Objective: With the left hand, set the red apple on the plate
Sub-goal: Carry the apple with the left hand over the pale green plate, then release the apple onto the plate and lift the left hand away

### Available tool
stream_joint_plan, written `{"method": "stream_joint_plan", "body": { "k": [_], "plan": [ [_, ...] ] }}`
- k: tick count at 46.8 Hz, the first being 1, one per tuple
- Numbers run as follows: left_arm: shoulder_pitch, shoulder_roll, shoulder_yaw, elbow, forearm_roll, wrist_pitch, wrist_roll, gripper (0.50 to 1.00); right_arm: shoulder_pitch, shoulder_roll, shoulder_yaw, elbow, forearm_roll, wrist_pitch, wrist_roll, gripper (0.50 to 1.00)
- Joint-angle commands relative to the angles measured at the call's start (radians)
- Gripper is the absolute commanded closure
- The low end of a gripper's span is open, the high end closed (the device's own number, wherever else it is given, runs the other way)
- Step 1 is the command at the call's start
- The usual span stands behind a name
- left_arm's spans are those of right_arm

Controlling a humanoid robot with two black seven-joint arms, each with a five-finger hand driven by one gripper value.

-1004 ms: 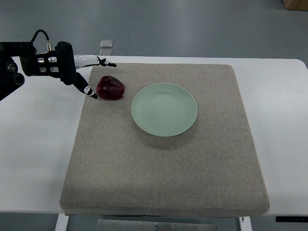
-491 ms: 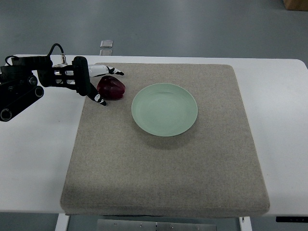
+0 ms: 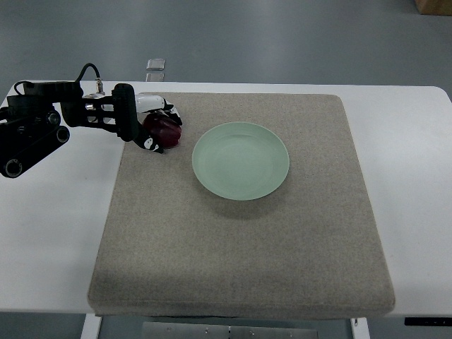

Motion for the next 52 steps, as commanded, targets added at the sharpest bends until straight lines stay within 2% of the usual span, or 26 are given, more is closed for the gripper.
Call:
{"method": "stream_joint_plan", "body": {
  "k": [1,15,25,36,50,51,52],
  "plan": [
    [-0.006,0.007,0.0,0.0,0.001,-0.002,0.0,1.0,0.0,0.0,0.0,0.0,0.0,0.0,0.001,0.57],
    [-0.055,0.033,-0.006,-0.017,-0.013,-0.022,-0.001,1.0,0.0,0.0,0.0,0.0,0.0,0.0,0.0,0.572],
    [-0.091,0.014,-0.006,-0.118,-0.018,-0.054,-0.001,1.0,0.0,0.0,0.0,0.0,0.0,0.0,0.0,0.572],
    [-0.071,-0.096,0.032,-0.142,-0.002,-0.047,0.003,1.0,0.0,0.0,0.0,0.0,0.0,0.0,0.0,0.572],
    [-0.078,-0.168,0.072,-0.127,-0.015,-0.033,0.011,1.0,0.0,0.0,0.0,0.0,0.0,0.0,0.0,0.572],
    [-0.077,-0.168,0.07,-0.124,-0.015,-0.031,0.011,0.997,0.0,0.0,0.0,0.0,0.0,0.0,0.0,0.572],
    [-0.077,-0.17,0.07,-0.123,-0.016,-0.03,0.011,0.969,0.0,0.0,0.0,0.0,0.0,0.0,0.0,0.572]
  ]
}}
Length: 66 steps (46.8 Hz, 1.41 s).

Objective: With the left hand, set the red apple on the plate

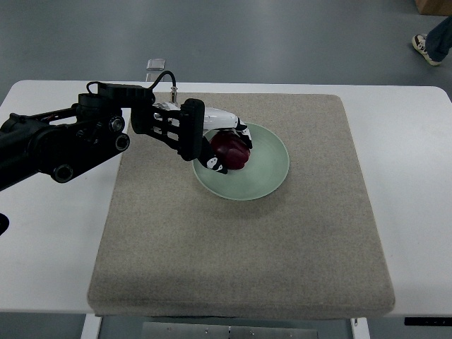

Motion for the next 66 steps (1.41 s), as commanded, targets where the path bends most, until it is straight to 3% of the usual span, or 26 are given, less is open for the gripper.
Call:
{"method": "stream_joint_plan", "body": {
  "k": [1,4,5,8,10,11,24,42,55,60,66],
  "plan": [
    [0.003,-0.007,0.0,0.008,-0.003,0.008,0.0,0.926,0.0,0.0,0.0,0.0,0.0,0.0,0.001,0.572],
    [0.007,-0.017,0.001,0.016,-0.003,0.016,0.0,0.712,0.0,0.0,0.0,0.0,0.0,0.0,-0.001,0.572],
    [0.007,-0.022,0.001,0.019,-0.003,0.017,0.0,0.671,0.0,0.0,0.0,0.0,0.0,0.0,-0.001,0.572],
    [0.009,-0.036,0.003,0.026,-0.003,0.017,0.0,0.615,0.0,0.0,0.0,0.0,0.0,0.0,-0.001,0.572],
    [0.009,-0.037,0.003,0.025,-0.003,0.016,0.001,0.519,0.0,0.0,0.0,0.0,0.0,0.0,-0.001,0.572],
    [0.009,-0.039,0.003,0.025,-0.004,0.013,0.001,0.506,0.0,0.0,0.0,0.0,0.0,0.0,-0.001,0.572],
    [0.001,-0.021,-0.016,0.028,-0.162,0.017,0.001,0.504,0.0,0.0,0.0,0.0,0.0,0.0,-0.001,0.572],
    [-0.039,0.055,-0.037,0.218,-0.869,0.019,0.001,0.501,0.0,0.0,0.0,0.0,0.0,0.0,-0.001,0.57],
    [-0.003,0.088,-0.04,0.319,-1.385,-0.029,0.006,0.501,0.0,0.0,0.0,0.0,0.0,0.0,-0.001,0.572],
    [0.023,0.09,-0.042,0.321,-1.498,-0.058,0.023,0.501,0.0,0.0,0.0,0.0,0.0,0.0,-0.001,0.57],
    [0.046,0.091,-0.055,0.329,-1.624,-0.087,0.096,0.501,0.0,0.0,0.0,0.0,0.0,0.0,-0.001,0.572]
  ]
}}
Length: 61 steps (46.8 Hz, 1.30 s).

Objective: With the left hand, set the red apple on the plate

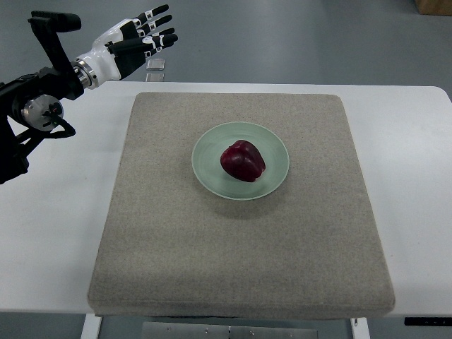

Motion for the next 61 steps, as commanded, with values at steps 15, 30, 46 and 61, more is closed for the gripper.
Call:
{"method": "stream_joint_plan", "body": {
  "k": [15,30,46,61],
  "plan": [
    [0.118,-0.002,-0.262,0.06,-0.222,-0.053,0.316,0.501,0.0,0.0,0.0,0.0,0.0,0.0,0.001,0.572],
    [0.161,-0.011,-0.34,0.053,-0.223,-0.066,0.385,0.501,0.0,0.0,0.0,0.0,0.0,0.0,0.0,0.572],
    [0.167,-0.015,-0.339,0.046,-0.222,-0.072,0.385,0.501,0.001,0.0,0.005,0.0,0.006,0.002,0.0,0.572],
    [0.167,-0.017,-0.334,0.039,-0.22,-0.072,0.385,0.501,-0.002,0.0,0.0,0.015,0.003,0.009,-0.004,0.572]
  ]
}}
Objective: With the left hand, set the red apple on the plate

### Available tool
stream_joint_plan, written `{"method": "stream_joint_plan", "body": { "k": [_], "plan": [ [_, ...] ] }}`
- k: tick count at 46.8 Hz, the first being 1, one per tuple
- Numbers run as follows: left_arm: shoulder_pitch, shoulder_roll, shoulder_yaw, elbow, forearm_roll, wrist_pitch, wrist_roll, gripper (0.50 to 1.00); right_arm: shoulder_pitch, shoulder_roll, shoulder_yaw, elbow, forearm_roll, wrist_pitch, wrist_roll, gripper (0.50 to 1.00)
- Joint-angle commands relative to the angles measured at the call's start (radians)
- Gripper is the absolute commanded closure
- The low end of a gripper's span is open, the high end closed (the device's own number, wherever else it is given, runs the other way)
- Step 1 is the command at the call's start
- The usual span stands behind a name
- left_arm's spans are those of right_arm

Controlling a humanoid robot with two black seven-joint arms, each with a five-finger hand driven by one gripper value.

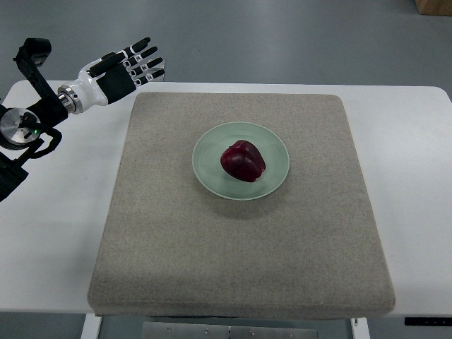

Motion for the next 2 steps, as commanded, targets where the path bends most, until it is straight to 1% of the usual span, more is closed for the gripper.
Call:
{"method": "stream_joint_plan", "body": {
  "k": [1,2],
  "plan": [
    [0.001,0.0,0.0,0.001,0.0,0.0,0.0,0.501,-0.001,0.0,-0.002,0.0,0.0,-0.001,-0.004,0.572],
    [0.003,0.0,0.002,0.0,0.0,0.0,0.0,0.501,-0.001,0.0,-0.002,0.0,0.0,-0.001,-0.006,0.572]
  ]
}}
